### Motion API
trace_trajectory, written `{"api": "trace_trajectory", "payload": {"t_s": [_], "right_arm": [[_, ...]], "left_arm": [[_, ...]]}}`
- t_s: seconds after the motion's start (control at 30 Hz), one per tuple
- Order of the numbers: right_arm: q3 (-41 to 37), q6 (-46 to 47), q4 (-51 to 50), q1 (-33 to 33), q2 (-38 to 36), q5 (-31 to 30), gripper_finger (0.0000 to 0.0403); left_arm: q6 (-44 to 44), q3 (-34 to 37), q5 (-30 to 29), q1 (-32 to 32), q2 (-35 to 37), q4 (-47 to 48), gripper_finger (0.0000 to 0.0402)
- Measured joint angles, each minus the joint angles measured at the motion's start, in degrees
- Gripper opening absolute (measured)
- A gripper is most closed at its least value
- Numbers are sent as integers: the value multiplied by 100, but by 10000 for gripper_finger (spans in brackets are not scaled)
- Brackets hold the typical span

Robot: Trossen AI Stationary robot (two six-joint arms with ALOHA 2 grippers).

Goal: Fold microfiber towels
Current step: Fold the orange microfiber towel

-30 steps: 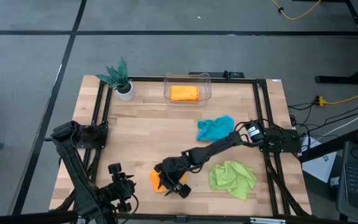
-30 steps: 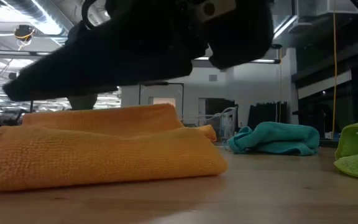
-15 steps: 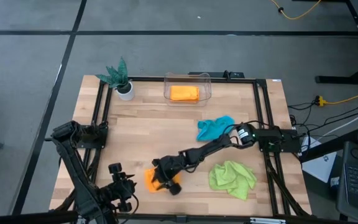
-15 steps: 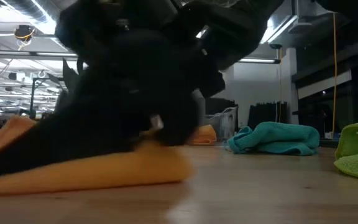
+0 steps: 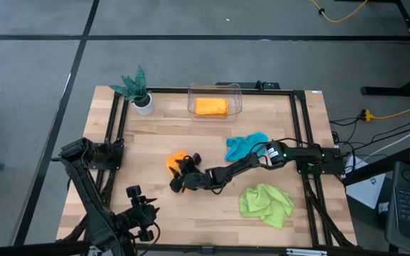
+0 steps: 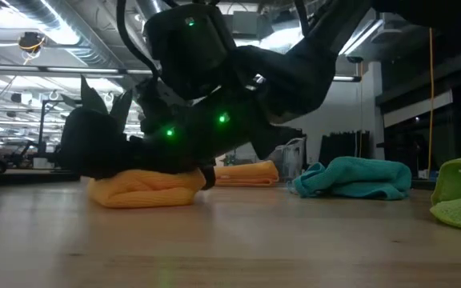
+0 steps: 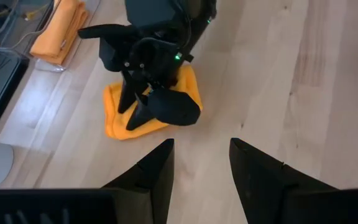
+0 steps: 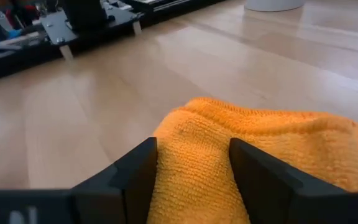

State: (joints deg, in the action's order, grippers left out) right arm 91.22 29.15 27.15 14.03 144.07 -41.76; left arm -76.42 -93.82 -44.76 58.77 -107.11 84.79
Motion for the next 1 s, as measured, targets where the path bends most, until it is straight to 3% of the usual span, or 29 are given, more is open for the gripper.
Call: {"api": "trace_trajectory", "payload": {"t_s": [0.27,0.43,0.53,0.67,0.73,0.8,1.0], "right_arm": [[121,-1195,218,162,-329,68,205],[148,-2156,-241,325,-767,243,205],[164,-2925,-843,302,-1157,1316,205],[171,-3459,-1520,69,-1355,3929,205],[158,-3777,-1670,-88,-1324,4919,205],[159,-4092,-1630,-229,-1263,5302,205],[-39,-4470,-1663,-644,-1209,5445,205]], "left_arm": [[-5,0,28,-42,0,-44,147],[-11,0,36,-42,-2,-68,147],[-11,0,38,-42,-2,-120,147],[-2,0,41,-42,-2,-178,147],[-2,0,36,-42,-2,-179,147],[0,0,25,-42,-2,-185,147],[2,0,7,-42,-2,-188,147]]}}
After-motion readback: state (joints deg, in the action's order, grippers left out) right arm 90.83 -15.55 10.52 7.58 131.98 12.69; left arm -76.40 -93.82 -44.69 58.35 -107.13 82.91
